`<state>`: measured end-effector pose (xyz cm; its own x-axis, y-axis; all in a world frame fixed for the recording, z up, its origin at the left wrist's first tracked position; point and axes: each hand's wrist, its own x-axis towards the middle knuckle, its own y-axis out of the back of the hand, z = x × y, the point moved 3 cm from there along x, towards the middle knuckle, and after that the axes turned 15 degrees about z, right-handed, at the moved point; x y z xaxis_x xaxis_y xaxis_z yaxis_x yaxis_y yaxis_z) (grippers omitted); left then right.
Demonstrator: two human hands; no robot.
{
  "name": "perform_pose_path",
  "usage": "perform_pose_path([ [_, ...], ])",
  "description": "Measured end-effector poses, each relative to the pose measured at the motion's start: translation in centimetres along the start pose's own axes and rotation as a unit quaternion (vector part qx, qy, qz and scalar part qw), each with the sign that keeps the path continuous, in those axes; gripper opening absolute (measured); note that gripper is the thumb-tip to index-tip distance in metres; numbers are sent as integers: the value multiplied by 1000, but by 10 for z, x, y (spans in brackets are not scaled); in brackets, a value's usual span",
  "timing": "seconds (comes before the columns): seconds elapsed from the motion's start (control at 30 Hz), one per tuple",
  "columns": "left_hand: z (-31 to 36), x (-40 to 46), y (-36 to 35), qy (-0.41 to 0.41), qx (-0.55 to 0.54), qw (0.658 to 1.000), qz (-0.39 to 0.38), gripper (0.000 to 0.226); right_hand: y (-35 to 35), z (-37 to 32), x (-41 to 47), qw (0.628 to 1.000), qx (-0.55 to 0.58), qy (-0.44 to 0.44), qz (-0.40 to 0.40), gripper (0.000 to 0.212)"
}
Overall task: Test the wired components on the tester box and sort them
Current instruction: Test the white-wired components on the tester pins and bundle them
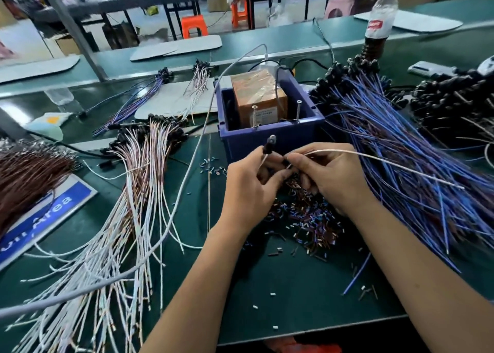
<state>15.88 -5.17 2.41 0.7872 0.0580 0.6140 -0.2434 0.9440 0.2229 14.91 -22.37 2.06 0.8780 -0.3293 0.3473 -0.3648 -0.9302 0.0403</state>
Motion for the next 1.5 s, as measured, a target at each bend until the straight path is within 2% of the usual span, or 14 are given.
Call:
perform_pose_path([
  [0.1,-7,-1,2,47,-42,998,8,7,-1,1,0,999,33,-9,7,11],
  [0.23,-9,0,4,98,-66,993,1,10,3,-1,1,995,81,-36,40,11],
  [0.4,-10,-4,-1,102,-32,994,-36,9,2,-4,-2,994,93,-44,37,7],
  [0.6,-9,-3,0,110,-38,993,-37,11,4,-3,-2,995,85,-43,36,9],
  [0.8,-12,-4,4,133,-65,987,-56,10,20,0,7,974,161,-88,130,6],
  [0.93,-10,-3,5,141,-87,985,-55,13,14,3,4,973,166,-113,113,33],
  [1.0,-10,-4,4,143,-96,983,-68,16,17,3,4,966,184,-129,131,42],
  [1.1,-11,-5,4,153,-115,979,-67,15,28,2,8,938,242,-164,188,55],
  [1.2,-13,-3,6,194,-161,967,-16,10,32,3,12,898,334,-202,203,62],
  [1.27,-14,-1,10,215,-201,955,22,9,34,2,14,895,358,-209,166,61],
  [1.37,-11,0,11,252,-285,925,10,13,26,-3,11,923,331,-196,-7,58],
  [1.43,-5,-1,8,276,-347,896,-29,16,10,-5,0,935,264,-193,-135,58],
  [1.5,2,-3,6,286,-380,877,-72,20,-6,-4,-12,949,156,-164,-218,60],
])
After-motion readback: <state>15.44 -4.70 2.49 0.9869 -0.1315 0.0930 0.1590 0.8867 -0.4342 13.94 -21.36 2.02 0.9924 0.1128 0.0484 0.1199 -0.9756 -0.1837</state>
